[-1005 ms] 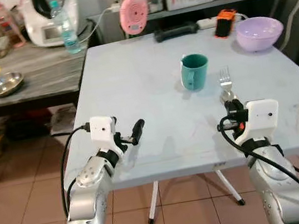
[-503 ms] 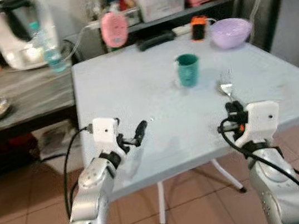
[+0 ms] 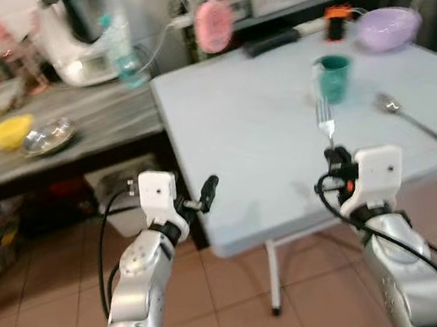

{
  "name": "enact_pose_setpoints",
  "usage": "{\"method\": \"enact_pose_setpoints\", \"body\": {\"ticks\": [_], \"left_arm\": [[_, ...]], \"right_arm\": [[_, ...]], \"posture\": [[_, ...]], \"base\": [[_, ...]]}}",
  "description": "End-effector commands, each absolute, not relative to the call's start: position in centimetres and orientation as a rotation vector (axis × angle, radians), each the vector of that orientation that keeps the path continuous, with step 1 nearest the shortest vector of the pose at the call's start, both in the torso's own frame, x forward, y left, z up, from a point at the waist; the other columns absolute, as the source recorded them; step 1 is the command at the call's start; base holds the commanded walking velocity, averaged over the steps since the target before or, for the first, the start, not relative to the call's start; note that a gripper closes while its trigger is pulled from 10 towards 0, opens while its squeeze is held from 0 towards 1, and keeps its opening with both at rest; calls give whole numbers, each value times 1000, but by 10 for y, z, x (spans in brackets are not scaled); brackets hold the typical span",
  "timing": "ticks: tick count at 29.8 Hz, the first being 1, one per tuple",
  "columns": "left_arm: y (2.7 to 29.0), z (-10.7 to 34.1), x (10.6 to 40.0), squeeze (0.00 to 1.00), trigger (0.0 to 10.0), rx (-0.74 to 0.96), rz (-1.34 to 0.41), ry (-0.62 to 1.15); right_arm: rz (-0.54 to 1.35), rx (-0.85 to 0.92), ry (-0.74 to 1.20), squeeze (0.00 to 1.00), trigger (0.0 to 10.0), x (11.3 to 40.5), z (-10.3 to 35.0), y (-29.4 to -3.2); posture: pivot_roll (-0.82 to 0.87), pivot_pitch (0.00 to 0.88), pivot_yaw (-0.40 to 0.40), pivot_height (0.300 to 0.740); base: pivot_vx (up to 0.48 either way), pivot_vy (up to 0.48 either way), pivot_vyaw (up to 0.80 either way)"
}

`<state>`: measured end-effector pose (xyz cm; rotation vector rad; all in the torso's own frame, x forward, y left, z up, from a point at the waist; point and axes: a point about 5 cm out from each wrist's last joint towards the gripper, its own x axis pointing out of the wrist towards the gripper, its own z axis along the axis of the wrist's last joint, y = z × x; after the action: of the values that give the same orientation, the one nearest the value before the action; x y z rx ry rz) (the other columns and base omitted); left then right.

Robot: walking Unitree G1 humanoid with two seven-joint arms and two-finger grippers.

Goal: Setting the table

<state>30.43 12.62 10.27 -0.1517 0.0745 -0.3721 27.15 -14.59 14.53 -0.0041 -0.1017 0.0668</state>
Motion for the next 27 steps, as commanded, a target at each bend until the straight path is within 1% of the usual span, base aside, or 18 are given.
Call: {"method": "enact_pose_setpoints", "body": {"ticks": [1, 8, 13, 27], "left_arm": [[123, 108, 307, 0, 10000, -143, -379, 50], [122, 108, 306, 0, 10000, -137, -382, 47], [121, 108, 306, 0, 10000, -132, -383, 48], [122, 108, 306, 0, 10000, -124, -381, 44]], "right_arm": [[47, -13, -123, 0, 10000, 273, 150, -152], [43, -16, -122, 0, 10000, 273, 150, -154], [43, -16, -120, 0, 10000, 273, 149, -155], [30, -15, -118, 0, 10000, 273, 148, -155]], "posture": [[-109, 6, 86, 740], [-109, 4, 85, 740], [-108, 4, 84, 740], [-105, 8, 87, 740]], "base": [[0, 480, 700], [0, 480, 687], [0, 480, 456], [0, 480, 0]]}}
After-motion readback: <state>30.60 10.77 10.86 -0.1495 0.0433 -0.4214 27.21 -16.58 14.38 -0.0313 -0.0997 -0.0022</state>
